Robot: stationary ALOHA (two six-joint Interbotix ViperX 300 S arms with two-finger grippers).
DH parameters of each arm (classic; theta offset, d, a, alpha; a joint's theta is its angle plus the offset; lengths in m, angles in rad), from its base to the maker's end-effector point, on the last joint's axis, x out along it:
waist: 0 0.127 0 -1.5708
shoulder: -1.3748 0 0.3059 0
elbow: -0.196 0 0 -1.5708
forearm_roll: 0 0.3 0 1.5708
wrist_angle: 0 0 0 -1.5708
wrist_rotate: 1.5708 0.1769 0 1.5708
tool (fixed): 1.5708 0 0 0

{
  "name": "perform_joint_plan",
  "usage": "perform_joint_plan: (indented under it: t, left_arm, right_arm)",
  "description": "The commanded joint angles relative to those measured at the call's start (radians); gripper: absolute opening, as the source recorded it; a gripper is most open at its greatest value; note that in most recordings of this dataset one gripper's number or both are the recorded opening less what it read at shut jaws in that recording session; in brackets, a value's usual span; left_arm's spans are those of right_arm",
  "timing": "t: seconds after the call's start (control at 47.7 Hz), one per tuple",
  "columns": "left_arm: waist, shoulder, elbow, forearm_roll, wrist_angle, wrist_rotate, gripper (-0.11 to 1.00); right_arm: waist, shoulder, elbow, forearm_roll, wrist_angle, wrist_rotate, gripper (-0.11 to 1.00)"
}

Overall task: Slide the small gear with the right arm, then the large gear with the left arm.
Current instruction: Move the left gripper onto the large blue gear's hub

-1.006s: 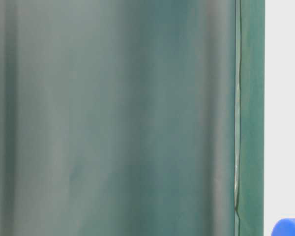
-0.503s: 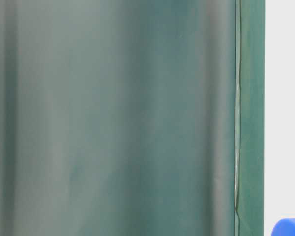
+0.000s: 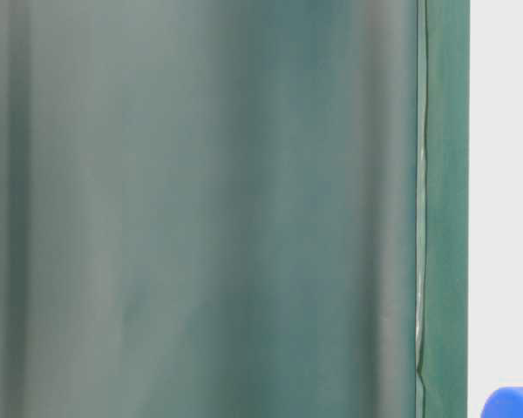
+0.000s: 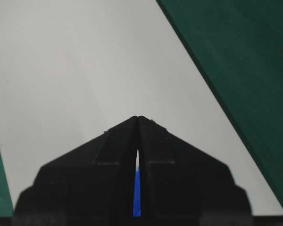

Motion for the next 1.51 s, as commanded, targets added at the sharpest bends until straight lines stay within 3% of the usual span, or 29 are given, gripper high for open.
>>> perform_joint_plan:
  t: [0.0, 0.566, 1.048, 1.488]
  left_arm:
    - [0.008, 0.003, -0.008, -0.002, -0.011, 0.000, 0.00]
    - [0.018, 0.015, 0.021, -0.002, 0.000, -0.005, 0.00]
    - [0.018, 0.014, 0.009, 0.000, 0.210, -0.005, 0.00]
    - [0.017, 0.017, -0.008, 0.000, 0.215, -0.006, 0.00]
  right_arm:
    - [0.002, 0.000, -0.011, -0.003, -0.006, 0.002, 0.50]
    - [0.002, 0.000, -0.014, 0.002, -0.006, 0.002, 0.50]
    - [0.002, 0.002, -0.015, 0.002, -0.008, 0.003, 0.50]
    - [0.002, 0.002, -0.011, 0.003, -0.009, 0.003, 0.50]
